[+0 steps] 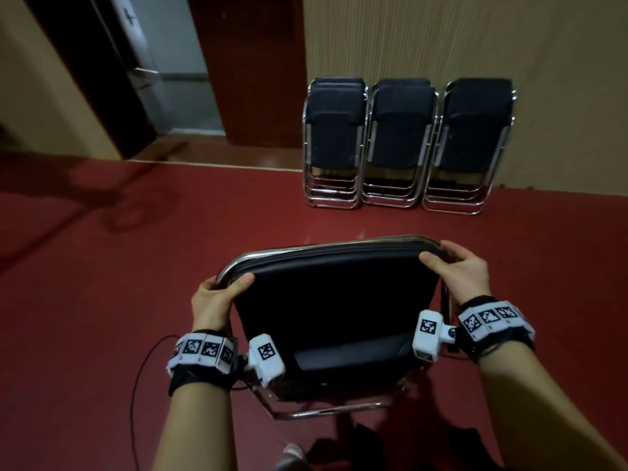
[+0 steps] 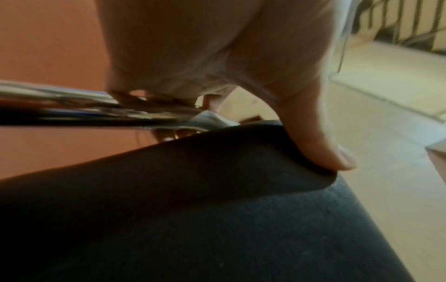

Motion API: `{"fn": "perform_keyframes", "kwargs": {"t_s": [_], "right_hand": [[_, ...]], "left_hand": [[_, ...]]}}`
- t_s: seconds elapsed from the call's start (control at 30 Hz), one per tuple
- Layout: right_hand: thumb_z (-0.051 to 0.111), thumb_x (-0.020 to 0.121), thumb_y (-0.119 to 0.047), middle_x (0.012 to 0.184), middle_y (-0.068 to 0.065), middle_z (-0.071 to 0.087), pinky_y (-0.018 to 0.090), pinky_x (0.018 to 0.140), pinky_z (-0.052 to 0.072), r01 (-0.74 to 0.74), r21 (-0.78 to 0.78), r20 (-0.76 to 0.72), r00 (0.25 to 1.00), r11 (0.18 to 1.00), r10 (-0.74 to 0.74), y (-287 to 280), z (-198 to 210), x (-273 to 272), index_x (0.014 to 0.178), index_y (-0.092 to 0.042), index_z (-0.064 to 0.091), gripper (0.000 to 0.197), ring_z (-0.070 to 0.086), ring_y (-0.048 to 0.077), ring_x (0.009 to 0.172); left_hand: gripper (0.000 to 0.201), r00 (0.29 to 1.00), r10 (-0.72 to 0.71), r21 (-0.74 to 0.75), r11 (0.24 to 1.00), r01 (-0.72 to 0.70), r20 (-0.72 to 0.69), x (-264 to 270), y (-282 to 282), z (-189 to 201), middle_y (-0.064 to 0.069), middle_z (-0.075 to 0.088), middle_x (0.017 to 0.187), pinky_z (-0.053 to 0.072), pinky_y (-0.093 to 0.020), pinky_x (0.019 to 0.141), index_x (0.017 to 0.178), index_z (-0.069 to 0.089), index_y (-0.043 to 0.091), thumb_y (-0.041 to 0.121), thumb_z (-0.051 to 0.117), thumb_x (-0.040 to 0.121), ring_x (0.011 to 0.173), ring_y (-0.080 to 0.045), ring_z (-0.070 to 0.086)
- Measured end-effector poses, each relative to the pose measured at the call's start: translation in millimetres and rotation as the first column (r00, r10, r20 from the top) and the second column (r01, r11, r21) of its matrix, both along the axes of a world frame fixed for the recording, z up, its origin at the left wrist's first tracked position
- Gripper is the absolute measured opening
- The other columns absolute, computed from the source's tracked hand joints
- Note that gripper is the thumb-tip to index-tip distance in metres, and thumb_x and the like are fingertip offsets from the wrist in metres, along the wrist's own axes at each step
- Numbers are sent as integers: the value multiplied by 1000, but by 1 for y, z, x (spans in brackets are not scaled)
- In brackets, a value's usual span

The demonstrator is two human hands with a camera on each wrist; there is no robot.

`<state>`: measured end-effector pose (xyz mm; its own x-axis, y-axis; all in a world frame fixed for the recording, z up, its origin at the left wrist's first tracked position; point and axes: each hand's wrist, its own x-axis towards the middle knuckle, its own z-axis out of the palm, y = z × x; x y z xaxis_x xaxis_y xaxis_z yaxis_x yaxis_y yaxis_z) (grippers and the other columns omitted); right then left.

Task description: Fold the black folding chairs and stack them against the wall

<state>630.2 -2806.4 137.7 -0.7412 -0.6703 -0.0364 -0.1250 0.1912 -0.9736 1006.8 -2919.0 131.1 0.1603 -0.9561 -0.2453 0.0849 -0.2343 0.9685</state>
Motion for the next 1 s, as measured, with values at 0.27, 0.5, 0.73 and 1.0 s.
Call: {"fn": "perform_keyframes", "kwargs": {"t_s": [0.27, 0.5, 0.73, 1.0], "right_hand": [[86, 73, -22, 123, 7, 65, 21, 93, 42, 252, 10, 23, 967, 968, -252, -97, 3, -69, 129, -7, 62, 62, 59, 13, 108], [87, 72, -24, 115, 3, 66, 19, 89, 42, 332, 13, 42, 942, 943, -332, -206, -16, -180, 125, -7, 65, 60, 61, 12, 103], [87, 71, -24, 117, 4, 66, 21, 92, 43, 294, 27, -1, 956, 955, -294, -319, -3, -298, 126, -9, 64, 61, 61, 13, 106], [85, 74, -21, 111, -1, 64, 20, 90, 42, 336, 35, -17, 942, 941, -336, -440, -5, -406, 126, -9, 64, 58, 60, 12, 105]], "left_hand": [[46, 970, -244, -16, 970, 244, 9, -104, -178, 12, -8, 70, 106, 53, -39, 97, 92, 61, 21, 21, 95, 60, 108, -30, 67], [80, 951, -308, 31, 951, 307, 27, -230, -306, -5, -9, 75, 105, 55, -43, 97, 102, 69, 13, 44, 96, 34, 100, -27, 72], [37, 959, -284, 37, 958, 283, 13, -343, -402, 2, -1, 68, 95, 52, -22, 77, 102, 62, 11, 11, 86, 74, 91, -18, 67], [45, 943, -332, 28, 943, 332, 12, -460, -541, 1, 1, 66, 96, 48, -18, 70, 112, 59, 10, 11, 85, 75, 85, -10, 63]]}}
